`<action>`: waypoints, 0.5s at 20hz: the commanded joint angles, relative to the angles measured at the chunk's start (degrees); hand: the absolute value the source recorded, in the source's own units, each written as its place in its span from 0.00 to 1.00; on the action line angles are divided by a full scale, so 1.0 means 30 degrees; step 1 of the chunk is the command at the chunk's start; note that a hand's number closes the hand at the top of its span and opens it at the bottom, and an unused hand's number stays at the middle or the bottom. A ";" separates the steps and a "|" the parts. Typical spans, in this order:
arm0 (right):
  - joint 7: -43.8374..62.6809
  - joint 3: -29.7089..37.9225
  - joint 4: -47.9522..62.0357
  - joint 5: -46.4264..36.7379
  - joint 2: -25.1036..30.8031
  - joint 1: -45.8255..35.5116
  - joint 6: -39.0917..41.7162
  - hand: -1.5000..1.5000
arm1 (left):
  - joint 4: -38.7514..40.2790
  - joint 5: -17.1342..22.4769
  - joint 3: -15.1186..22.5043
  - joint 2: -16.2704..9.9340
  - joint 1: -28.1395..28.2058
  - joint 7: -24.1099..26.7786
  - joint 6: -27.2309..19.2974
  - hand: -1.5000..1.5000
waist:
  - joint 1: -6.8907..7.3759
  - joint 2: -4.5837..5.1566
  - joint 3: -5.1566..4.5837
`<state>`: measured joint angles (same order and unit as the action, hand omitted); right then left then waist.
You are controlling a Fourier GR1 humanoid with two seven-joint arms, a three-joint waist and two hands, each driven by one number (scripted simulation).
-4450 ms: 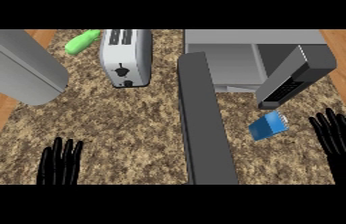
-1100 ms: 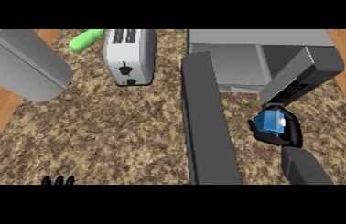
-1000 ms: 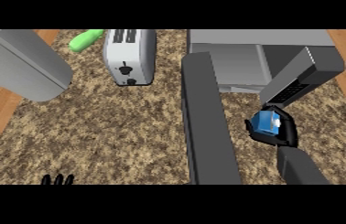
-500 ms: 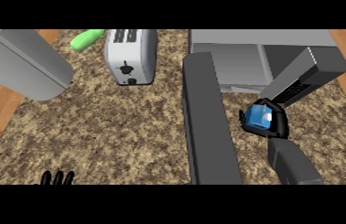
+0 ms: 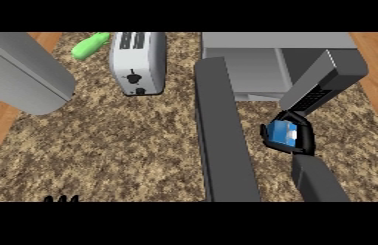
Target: Pick up the milk, place it into the microwave and close the microwave
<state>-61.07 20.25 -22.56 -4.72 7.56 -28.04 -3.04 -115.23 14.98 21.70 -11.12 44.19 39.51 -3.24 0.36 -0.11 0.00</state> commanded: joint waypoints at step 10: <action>0.4544 -0.3516 -1.2645 0.0390 -0.0834 0.7554 0.2155 1.00 | -0.0159 -0.0708 0.0965 -0.0051 0.0750 0.0501 -0.0522 0.00 | -0.0396 -0.0126 -0.0039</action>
<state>-51.77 13.13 -49.23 -4.03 6.58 -11.98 0.78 -116.07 14.43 23.60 -11.85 45.95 39.92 -3.60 -0.78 -0.46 -0.11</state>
